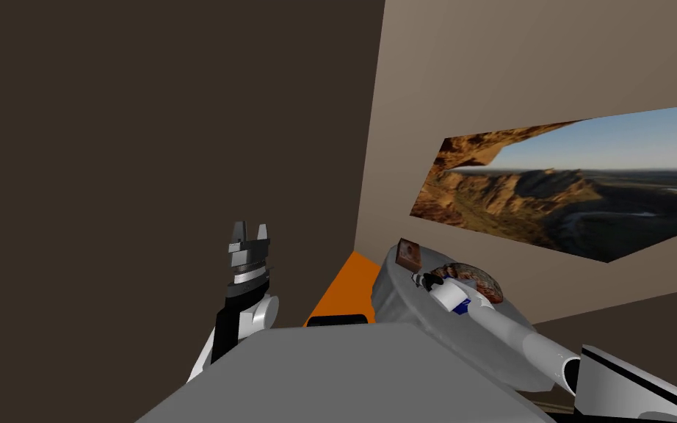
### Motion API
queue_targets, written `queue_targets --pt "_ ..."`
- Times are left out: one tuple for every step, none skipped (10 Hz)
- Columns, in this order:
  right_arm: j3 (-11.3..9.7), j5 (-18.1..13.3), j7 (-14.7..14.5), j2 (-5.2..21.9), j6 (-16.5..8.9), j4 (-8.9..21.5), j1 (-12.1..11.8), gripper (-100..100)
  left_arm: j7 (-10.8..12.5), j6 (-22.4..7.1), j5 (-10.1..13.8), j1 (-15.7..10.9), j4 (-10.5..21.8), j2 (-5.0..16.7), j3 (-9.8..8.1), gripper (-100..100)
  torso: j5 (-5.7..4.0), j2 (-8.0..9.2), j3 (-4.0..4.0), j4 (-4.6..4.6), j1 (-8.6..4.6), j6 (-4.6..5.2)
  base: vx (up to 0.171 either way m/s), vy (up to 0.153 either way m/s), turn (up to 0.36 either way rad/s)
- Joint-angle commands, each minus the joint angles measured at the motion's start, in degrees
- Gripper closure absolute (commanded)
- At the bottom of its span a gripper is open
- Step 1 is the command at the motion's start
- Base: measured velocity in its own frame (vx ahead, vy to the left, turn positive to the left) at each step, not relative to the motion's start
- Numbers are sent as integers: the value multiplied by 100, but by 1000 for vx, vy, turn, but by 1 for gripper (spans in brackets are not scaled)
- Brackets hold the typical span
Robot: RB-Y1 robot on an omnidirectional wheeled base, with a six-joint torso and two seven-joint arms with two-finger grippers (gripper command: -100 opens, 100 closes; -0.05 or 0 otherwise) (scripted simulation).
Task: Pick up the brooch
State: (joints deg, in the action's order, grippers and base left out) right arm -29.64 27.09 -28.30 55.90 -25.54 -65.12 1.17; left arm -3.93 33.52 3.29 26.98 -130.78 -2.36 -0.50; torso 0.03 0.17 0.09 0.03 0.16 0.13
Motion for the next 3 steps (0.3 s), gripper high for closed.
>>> queue_targets --pt "-28 125 -20 149 -94 -175 5 100 0 0 0 0 0 0 0 0 0 0 0 0 0 0 -50 43 -57" --pt "-25 83 -18 84 -48 -86 17 100 0 0 0 0 0 0 0 0 1 7 4 1 3 1 -25 20 -15" --pt "-28 93 -24 94 -57 -95 17 0 0 0 0 0 0 0 0 0 -1 1 1 1 -4 -1 0 0 0"
